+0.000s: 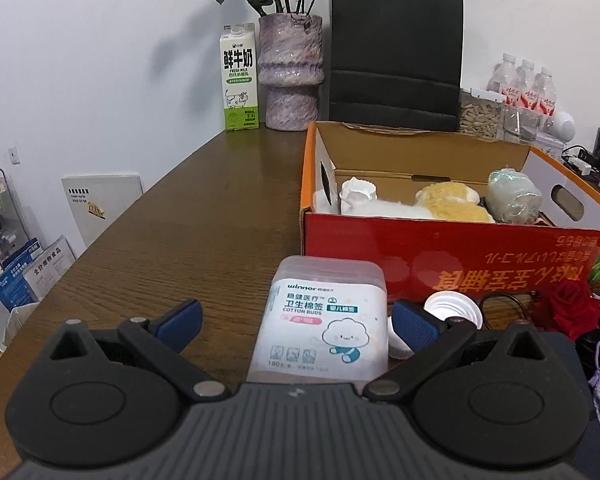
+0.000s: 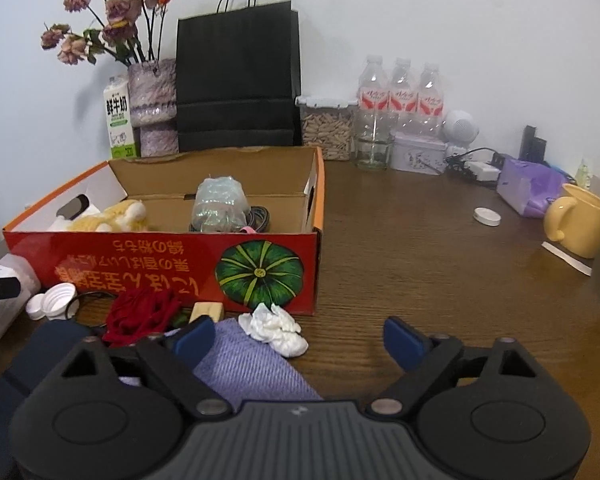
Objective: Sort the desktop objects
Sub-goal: 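Close the left tool on the white cotton-buds box while the right grasps the white tissue, then carry cotton-buds box and tissue into the box and open both tools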
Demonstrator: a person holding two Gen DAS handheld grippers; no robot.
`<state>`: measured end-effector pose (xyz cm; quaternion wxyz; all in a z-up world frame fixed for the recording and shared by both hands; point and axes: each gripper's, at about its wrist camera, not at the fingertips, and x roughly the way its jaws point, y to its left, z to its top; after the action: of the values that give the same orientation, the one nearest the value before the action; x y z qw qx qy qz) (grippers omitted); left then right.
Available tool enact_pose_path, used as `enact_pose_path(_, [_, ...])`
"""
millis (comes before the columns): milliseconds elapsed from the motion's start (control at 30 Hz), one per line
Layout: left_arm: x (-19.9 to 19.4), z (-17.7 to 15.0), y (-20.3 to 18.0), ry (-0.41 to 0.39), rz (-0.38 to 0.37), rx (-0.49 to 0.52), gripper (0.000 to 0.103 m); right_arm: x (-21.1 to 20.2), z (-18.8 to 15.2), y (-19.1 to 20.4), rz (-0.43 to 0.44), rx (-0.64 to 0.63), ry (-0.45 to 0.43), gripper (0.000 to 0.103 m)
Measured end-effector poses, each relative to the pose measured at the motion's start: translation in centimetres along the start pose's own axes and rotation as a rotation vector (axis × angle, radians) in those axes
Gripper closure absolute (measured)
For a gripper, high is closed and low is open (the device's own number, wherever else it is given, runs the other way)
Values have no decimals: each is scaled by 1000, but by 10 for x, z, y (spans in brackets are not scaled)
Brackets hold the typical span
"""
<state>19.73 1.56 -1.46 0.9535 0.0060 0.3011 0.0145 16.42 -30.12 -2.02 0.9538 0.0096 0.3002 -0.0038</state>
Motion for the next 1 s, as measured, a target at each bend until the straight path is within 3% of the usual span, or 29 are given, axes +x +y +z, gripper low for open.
enact_pose_path(100, [4,1,1,8,-3,-6,1,13,3,1,-14,1,30,24])
enact_pose_path(200, [7,1,0,16,-9,-4,5,22,5,0,13,15,51,41])
enact_pose_path(267, [9,1,0,24,-24,-5,16,26,4,-1,37,29,64,71])
enact_pose_path(300, [9,1,0,26,-35,-8,21,26,3,-1,45,31,66,78])
enact_pose_path(333, [10,1,1,30,-46,-9,33,25,1,-1,47,29,60,79])
enact_pose_path(367, [11,1,0,36,-56,-11,36,24,1,-1,49,28,53,80])
enact_pose_path(667, [7,1,2,22,-45,-25,36,12,2,-4,54,38,0,80])
enact_pose_path(1000, [-24,10,14,-61,-46,-58,37,-17,11,-5,76,43,-86,80])
